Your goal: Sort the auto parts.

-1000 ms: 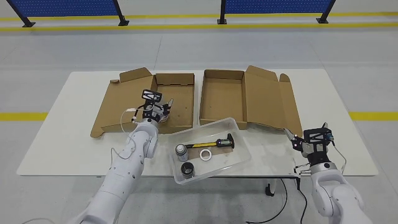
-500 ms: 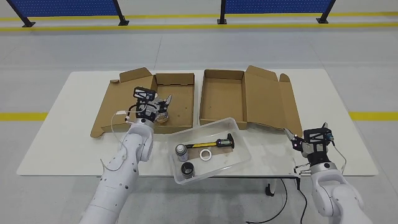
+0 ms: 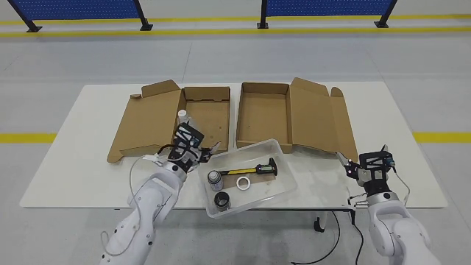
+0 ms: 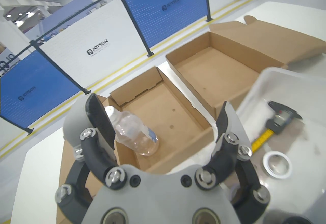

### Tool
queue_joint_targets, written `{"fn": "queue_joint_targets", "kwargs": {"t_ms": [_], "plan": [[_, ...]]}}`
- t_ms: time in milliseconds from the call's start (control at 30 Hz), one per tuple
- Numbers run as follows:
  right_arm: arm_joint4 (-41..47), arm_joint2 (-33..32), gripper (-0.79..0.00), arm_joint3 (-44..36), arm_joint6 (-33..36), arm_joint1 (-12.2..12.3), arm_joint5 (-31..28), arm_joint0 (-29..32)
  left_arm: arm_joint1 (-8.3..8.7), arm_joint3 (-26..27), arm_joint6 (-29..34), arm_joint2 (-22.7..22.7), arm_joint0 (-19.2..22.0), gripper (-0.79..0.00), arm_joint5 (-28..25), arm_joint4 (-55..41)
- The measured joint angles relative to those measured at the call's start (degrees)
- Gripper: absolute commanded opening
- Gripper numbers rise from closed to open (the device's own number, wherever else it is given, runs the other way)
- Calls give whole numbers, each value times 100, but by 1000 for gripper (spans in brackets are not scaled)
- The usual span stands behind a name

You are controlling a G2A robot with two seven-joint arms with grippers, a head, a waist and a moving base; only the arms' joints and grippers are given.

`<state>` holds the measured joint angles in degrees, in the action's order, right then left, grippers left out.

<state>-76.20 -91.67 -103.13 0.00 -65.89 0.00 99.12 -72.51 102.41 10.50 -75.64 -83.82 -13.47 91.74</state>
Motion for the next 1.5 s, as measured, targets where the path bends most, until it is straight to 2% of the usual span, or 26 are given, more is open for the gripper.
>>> {"fn": "queue_joint_targets", "kwargs": {"t_ms": [233,400,467,933,1200,1233,1267,1300,1367,1400,1500], "plan": [[0,0,0,0,0,0,0,0,50,530,749,-1,-484,0,-637,-380],[0,0,0,0,0,0,0,0,46,856,1735,44,-606,0,-684,-986],[0,0,0,0,0,0,0,0,48,925,1919,66,-598,0,-711,-1056],[0,0,0,0,0,0,0,0,58,875,1941,89,-592,0,-708,-985],[0,0,0,0,0,0,0,0,82,729,2619,208,-347,0,-1042,-1199],[0,0,0,0,0,0,0,0,84,703,2677,214,-324,-18,-1079,-1279],[0,0,0,0,0,0,0,0,86,683,2732,216,-300,-89,-1105,-1346],[0,0,0,0,0,0,0,0,89,657,2798,223,-270,-114,-1134,-1413],[0,0,0,0,0,0,0,0,94,612,2893,246,-224,-111,-1169,-1462],[0,0,0,0,0,0,0,0,96,581,2925,264,-191,-166,-1167,-1475],[0,0,0,0,0,0,0,0,99,469,2984,313,-102,-142,-1129,-1481]]}}
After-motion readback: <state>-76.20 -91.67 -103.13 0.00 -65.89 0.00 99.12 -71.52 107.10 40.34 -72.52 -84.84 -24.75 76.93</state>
